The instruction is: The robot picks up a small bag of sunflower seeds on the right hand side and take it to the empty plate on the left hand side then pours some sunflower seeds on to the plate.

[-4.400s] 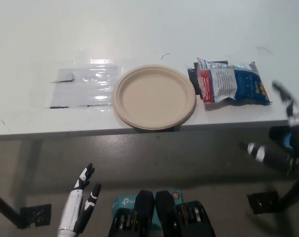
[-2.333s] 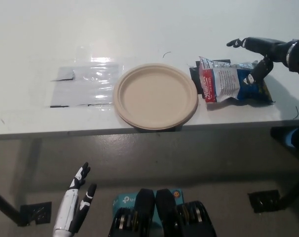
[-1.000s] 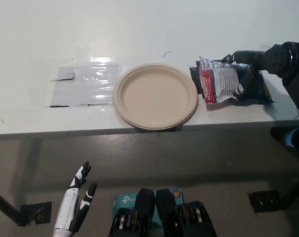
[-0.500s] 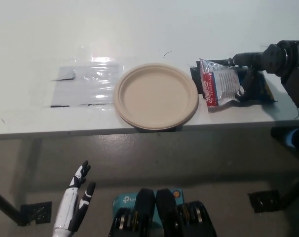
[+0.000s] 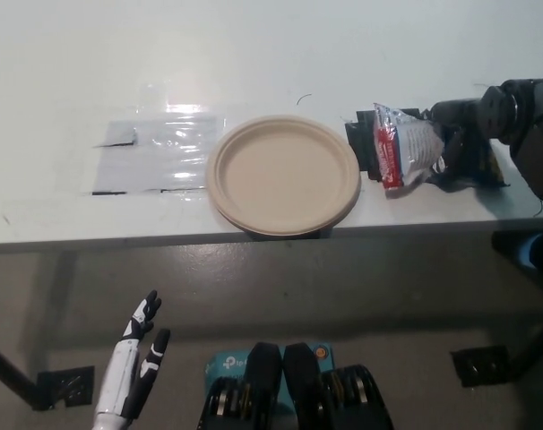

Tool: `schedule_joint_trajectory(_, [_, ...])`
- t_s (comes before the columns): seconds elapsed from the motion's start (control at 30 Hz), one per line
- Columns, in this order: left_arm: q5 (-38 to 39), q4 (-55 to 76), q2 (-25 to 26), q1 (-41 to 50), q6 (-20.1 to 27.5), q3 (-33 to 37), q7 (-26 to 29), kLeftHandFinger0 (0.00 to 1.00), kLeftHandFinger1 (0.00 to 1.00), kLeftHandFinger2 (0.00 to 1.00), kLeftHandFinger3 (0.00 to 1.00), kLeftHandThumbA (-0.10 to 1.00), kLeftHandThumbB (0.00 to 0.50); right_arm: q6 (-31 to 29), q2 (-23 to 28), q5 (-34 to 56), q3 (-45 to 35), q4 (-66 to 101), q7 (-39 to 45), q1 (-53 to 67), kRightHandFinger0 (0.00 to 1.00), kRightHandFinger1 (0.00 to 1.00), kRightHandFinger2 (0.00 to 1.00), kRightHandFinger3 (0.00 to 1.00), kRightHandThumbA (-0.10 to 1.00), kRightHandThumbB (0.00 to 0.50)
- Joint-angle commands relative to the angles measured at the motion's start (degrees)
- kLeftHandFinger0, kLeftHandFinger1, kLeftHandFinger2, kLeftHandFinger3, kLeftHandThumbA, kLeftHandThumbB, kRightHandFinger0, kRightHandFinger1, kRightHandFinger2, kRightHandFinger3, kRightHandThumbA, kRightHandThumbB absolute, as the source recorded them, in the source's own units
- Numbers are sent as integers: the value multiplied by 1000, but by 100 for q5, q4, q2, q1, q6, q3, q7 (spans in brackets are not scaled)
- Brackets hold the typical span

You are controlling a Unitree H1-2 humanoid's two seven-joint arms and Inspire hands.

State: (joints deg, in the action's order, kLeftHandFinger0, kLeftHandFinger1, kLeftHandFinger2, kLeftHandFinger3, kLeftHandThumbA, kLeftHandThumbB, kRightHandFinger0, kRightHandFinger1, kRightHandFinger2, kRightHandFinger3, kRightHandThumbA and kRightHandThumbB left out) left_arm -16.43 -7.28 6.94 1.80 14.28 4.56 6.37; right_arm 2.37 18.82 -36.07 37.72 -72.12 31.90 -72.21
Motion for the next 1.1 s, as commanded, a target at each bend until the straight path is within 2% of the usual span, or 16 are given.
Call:
schedule_joint_trajectory(0.0, [72,200,70,-88,137,-44,-57,1000,1000,1000,1000,1000,323,202,-79,-77,-6,-354,-214,-78,1000,1000,1000,1000,550,500])
schedule_joint_trajectory(0.07, [68,196,70,-88,139,-45,-56,1000,1000,1000,1000,1000,322,166,-132,-76,-25,-449,-532,56,1000,1000,1000,1000,486,500])
schedule_joint_trajectory(0.13, [38,198,69,-89,122,-45,-42,1000,1000,1000,1000,1000,323,182,-179,-9,-89,-546,-659,112,731,1000,1000,1000,404,500])
schedule_joint_trajectory(0.17, [67,231,79,-75,112,-51,-64,1000,1000,1000,1000,1000,323,56,-199,48,-182,-565,-1129,278,515,795,1000,1000,237,500])
schedule_joint_trajectory(0.2, [70,232,79,-75,113,-52,-66,1000,1000,1000,1000,1000,322,27,-206,27,-177,-577,-1245,310,407,661,1000,1000,213,500])
schedule_joint_trajectory(0.27, [74,202,70,-114,151,-61,-45,1000,1000,1000,1000,1000,329,-98,-195,-137,-61,-557,-1589,389,663,847,1000,1000,102,404])
schedule_joint_trajectory(0.3, [90,192,68,-126,163,-71,-42,1000,1000,1000,1000,1000,330,-151,-202,-162,-71,-546,-2034,513,574,677,836,1000,-84,305])
schedule_joint_trajectory(0.33, [95,199,68,-131,153,-75,-44,1000,1000,1000,1000,1000,330,-286,-189,-147,-98,-537,-2285,584,420,477,626,1000,-97,259])
schedule_joint_trajectory(0.37, [105,202,72,-136,154,-83,-46,1000,1000,1000,1000,1000,330,-463,-179,-137,-123,-532,-2629,675,176,266,420,881,-100,205])
schedule_joint_trajectory(0.43, [87,213,85,-133,133,-84,-50,1000,1000,1000,1000,1000,330,-633,-175,-75,-193,-545,-2990,784,8,129,359,496,-100,180])
schedule_joint_trajectory(0.5, [94,222,86,-136,116,-89,-57,1000,1000,1000,1000,1000,331,-770,-166,-28,-244,-560,-3215,845,20,299,649,577,-100,145])
schedule_joint_trajectory(0.53, [74,225,82,-134,110,-89,-46,1000,1000,1000,1000,1000,328,-838,-158,-5,-278,-564,-3314,880,72,480,917,750,-100,162])
schedule_joint_trajectory(0.57, [72,219,81,-135,113,-90,-43,1000,1000,1000,1000,1000,327,-901,-151,12,-308,-565,-3397,907,108,631,1000,916,-100,163])
schedule_joint_trajectory(0.63, [65,207,81,-142,119,-95,-37,1000,1000,1000,1000,1000,337,-1025,-135,3,-326,-557,-3548,944,121,745,1000,1000,-100,164])
schedule_joint_trajectory(0.87, [14,216,75,-190,81,-120,-26,1000,1000,1000,1000,1000,328,-1466,-99,52,-455,-622,-3992,943,163,792,1000,1000,-100,163])
schedule_joint_trajectory(1.07, [-2,187,67,-210,101,-124,-10,1000,1000,1000,1000,1000,319,-1663,-71,110,-610,-586,-4108,793,33,597,982,917,-100,191])
